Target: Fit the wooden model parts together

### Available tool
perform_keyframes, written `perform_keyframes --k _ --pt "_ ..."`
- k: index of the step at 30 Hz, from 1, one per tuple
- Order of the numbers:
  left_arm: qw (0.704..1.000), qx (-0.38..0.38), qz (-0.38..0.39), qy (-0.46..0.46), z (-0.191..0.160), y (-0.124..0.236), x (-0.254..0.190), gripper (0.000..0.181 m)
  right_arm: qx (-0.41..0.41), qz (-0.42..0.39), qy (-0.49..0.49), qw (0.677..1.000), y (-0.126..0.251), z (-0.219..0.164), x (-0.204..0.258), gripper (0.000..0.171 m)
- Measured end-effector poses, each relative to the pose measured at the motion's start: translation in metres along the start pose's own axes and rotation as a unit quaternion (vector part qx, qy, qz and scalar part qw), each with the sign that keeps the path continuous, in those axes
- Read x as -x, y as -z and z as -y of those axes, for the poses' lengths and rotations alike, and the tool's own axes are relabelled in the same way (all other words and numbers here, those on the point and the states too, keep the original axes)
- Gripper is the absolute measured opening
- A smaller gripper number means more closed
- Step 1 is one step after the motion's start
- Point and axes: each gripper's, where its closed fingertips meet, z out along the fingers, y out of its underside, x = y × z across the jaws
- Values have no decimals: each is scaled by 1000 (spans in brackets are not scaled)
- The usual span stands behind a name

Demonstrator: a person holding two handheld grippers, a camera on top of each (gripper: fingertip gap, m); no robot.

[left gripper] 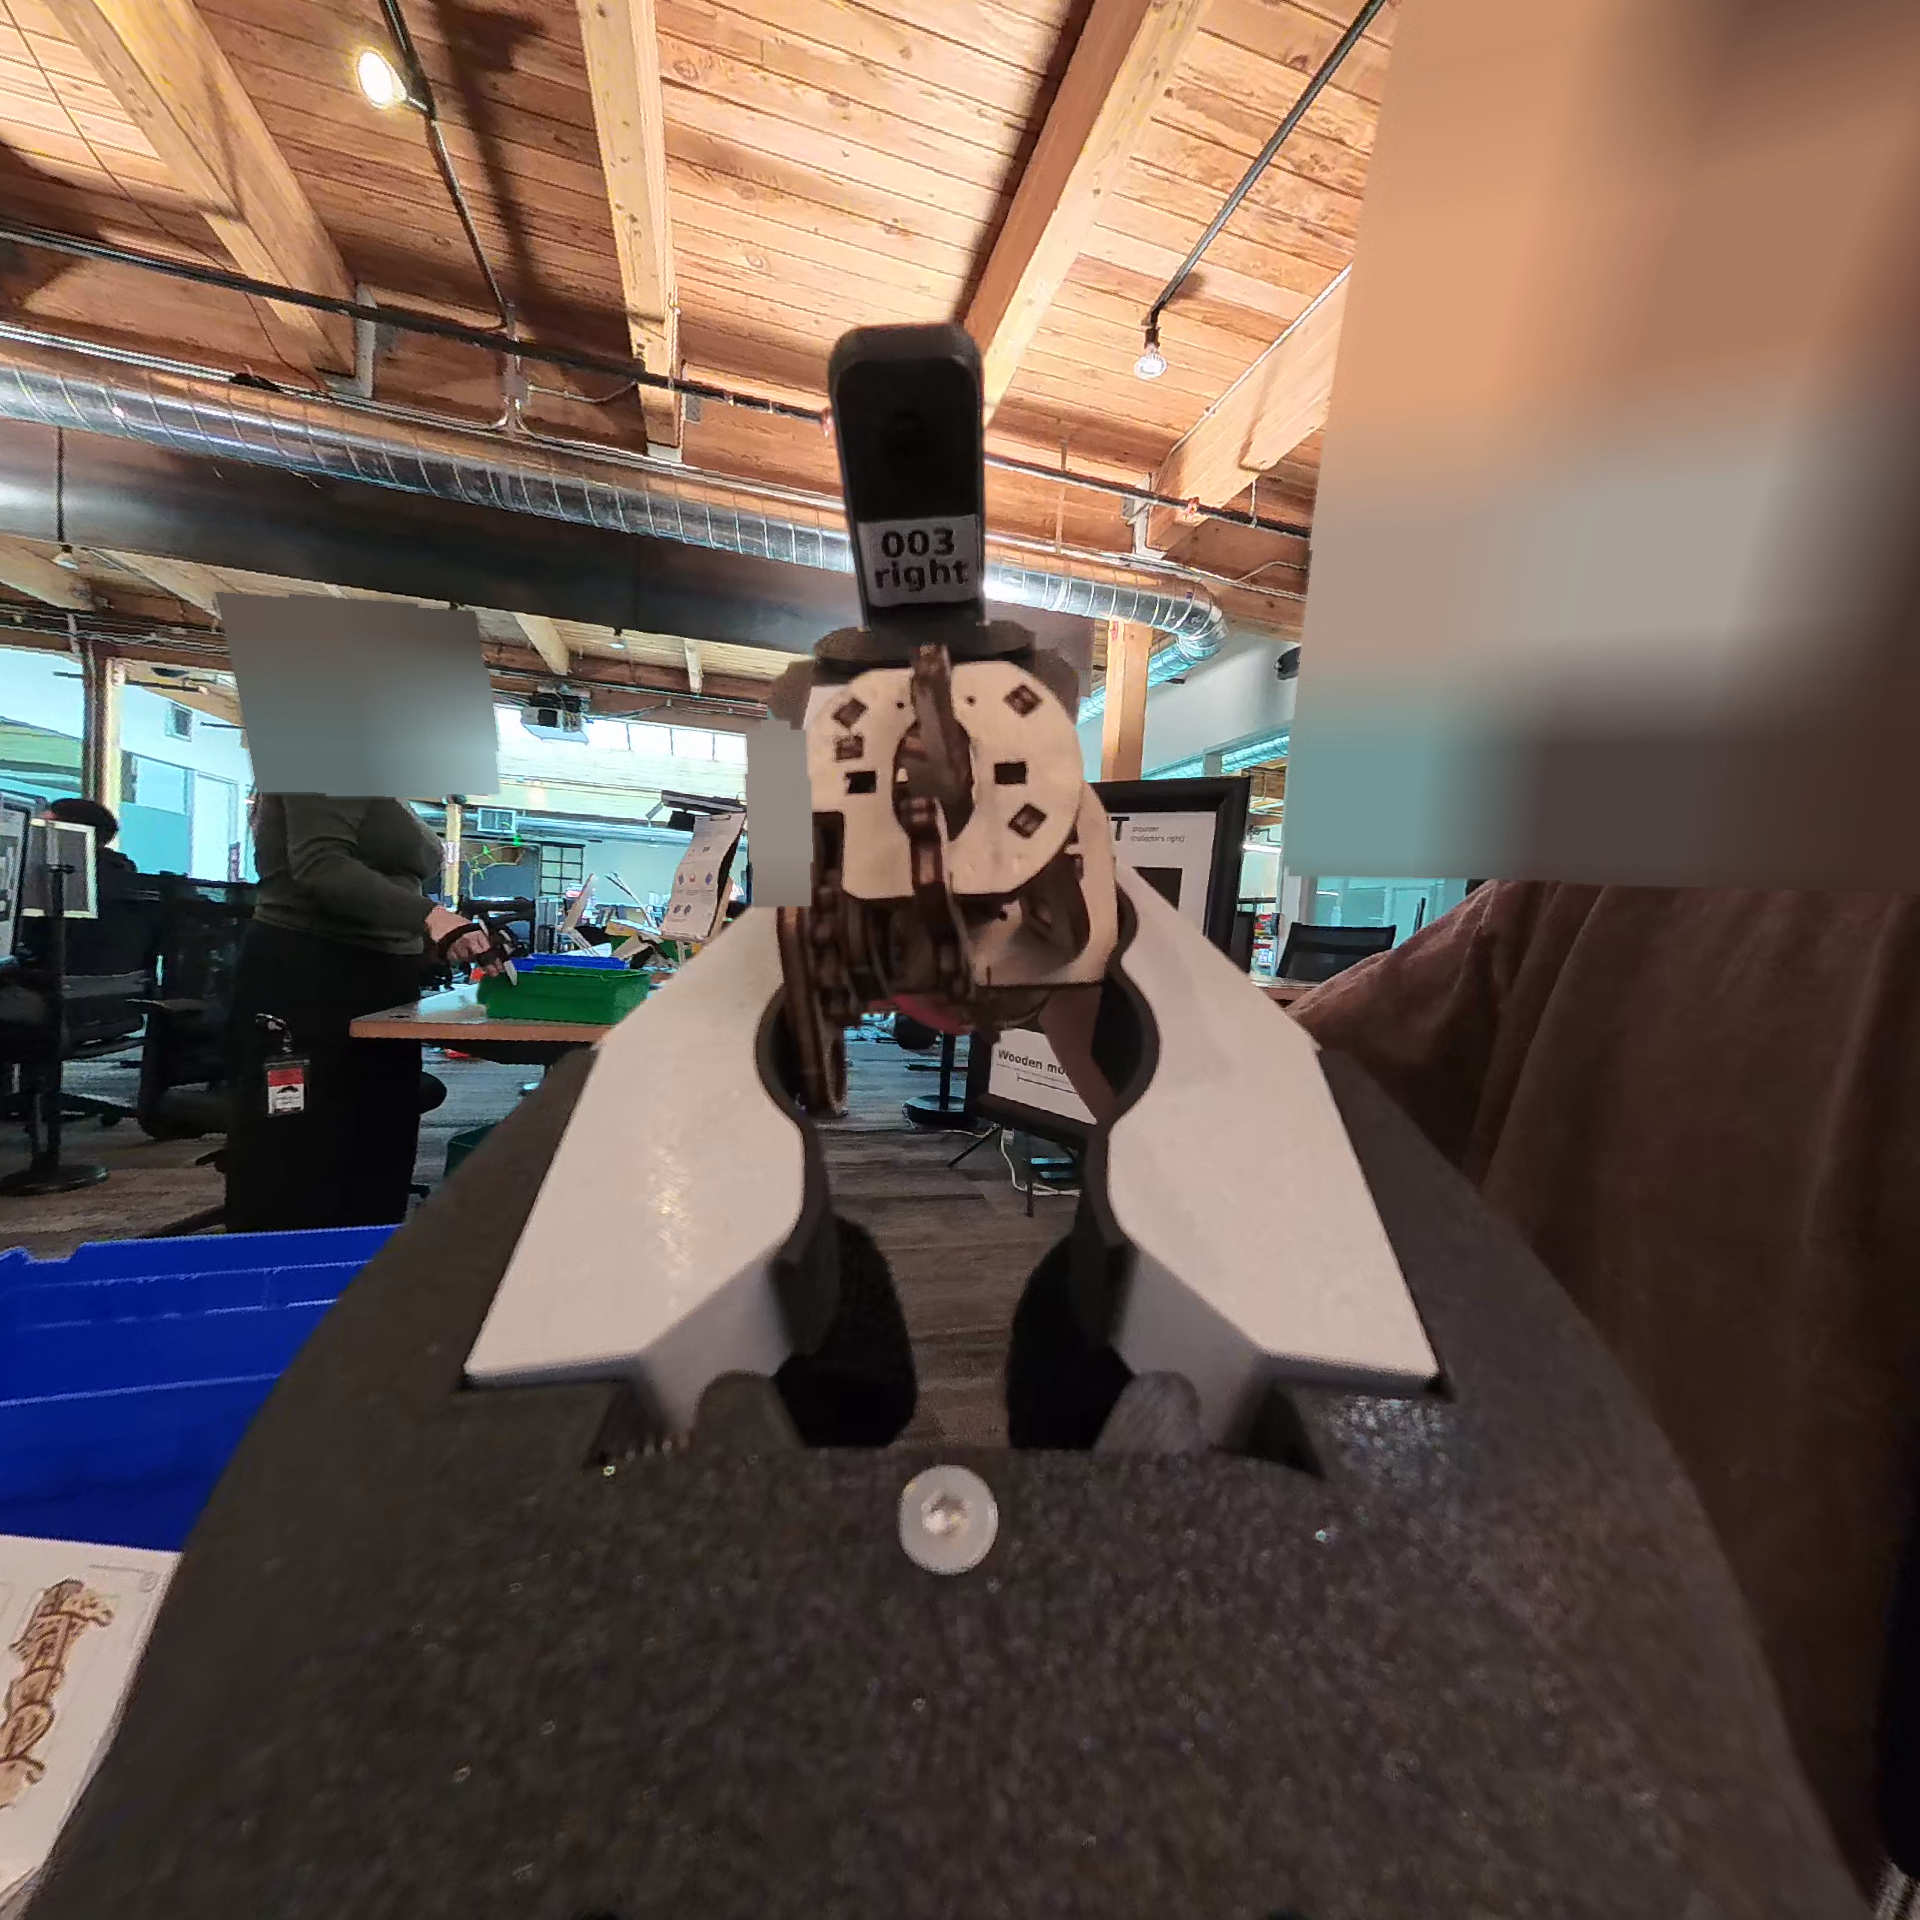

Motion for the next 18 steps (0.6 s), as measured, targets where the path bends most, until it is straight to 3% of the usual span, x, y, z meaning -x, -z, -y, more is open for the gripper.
perform_keyframes --k 3,13,18 --pt "1000 3 3 -6 0 0 0 49 -14 6 -1 1000 1 3 3 0" --pt "1000 4 6 -9 1 1 1 49 -25 -13 16 999 4 8 3 0" --pt "1000 3 1 -12 2 0 -2 49 -16 17 -1 1000 -1 3 4 10"
